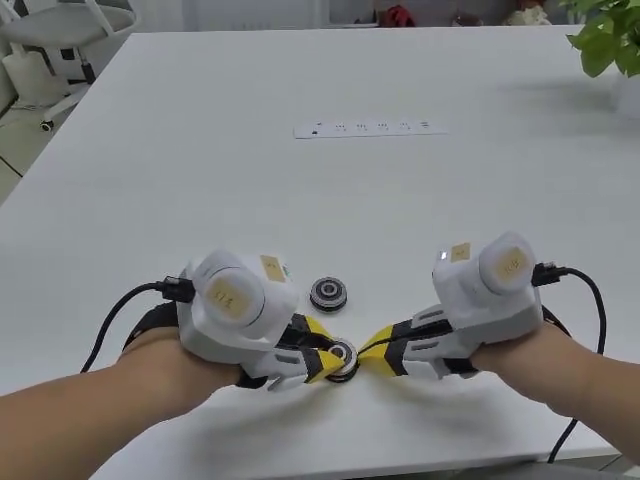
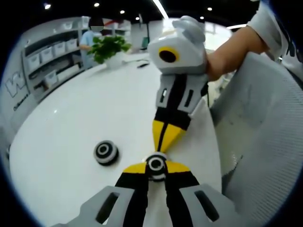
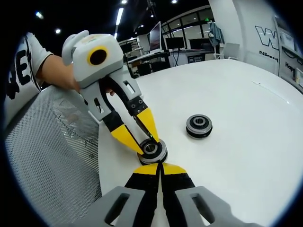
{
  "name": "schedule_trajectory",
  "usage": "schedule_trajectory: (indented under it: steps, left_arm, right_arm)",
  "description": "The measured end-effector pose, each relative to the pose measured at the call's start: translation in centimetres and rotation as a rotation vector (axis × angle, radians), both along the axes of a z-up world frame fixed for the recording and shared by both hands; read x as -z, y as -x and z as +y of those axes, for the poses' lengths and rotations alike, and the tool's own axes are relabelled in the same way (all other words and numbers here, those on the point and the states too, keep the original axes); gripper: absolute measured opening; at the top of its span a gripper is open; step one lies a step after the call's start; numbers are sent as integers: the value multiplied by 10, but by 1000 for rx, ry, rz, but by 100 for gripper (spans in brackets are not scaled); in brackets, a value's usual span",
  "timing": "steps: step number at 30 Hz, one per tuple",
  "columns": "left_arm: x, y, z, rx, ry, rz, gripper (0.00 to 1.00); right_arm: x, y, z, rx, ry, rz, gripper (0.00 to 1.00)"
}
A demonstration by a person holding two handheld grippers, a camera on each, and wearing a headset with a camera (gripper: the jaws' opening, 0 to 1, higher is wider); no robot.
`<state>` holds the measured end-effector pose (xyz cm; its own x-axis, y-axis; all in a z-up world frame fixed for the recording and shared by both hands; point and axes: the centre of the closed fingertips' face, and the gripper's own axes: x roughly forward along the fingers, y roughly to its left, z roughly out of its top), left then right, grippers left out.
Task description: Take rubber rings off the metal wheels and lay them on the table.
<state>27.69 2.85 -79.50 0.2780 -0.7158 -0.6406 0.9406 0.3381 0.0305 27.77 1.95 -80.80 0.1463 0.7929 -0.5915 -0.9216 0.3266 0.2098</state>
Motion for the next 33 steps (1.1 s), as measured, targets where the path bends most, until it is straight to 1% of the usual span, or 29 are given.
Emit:
schedule_trajectory:
  steps: [3, 9, 12, 13, 14, 18, 20, 28, 33]
  left_arm:
    - [0, 0, 0, -2, -1, -3, 12]
    - [0, -1, 0, -6, -2, -4, 12]
    - [0, -1, 0, -9, -3, -6, 12]
    - [0, -1, 0, -10, -3, -6, 12]
    - [0, 0, -1, -11, -3, -7, 12]
    - [0, 0, -1, -15, -6, -9, 12]
    - [0, -1, -1, -16, -6, -10, 12]
    - [0, -1, -1, -19, -10, -11, 12]
    - [0, -1, -1, -21, -14, -12, 12]
  right_arm:
    - [-1, -1, -1, 11, -7, 8, 0]
    - [-4, -6, -4, 75, -56, 66, 0]
    - [-5, -6, -4, 89, -71, 80, 0]
    - [-7, -7, -3, 96, -83, 85, 0]
    - [-11, -8, -1, 113, -116, 105, 0]
    - [-11, -8, -2, 123, -124, 118, 0]
    - [-12, -8, -1, 133, -149, 141, 0]
    - [-13, -7, 1, 146, -162, 170, 0]
    - [-15, -4, 4, 135, -168, 178, 0]
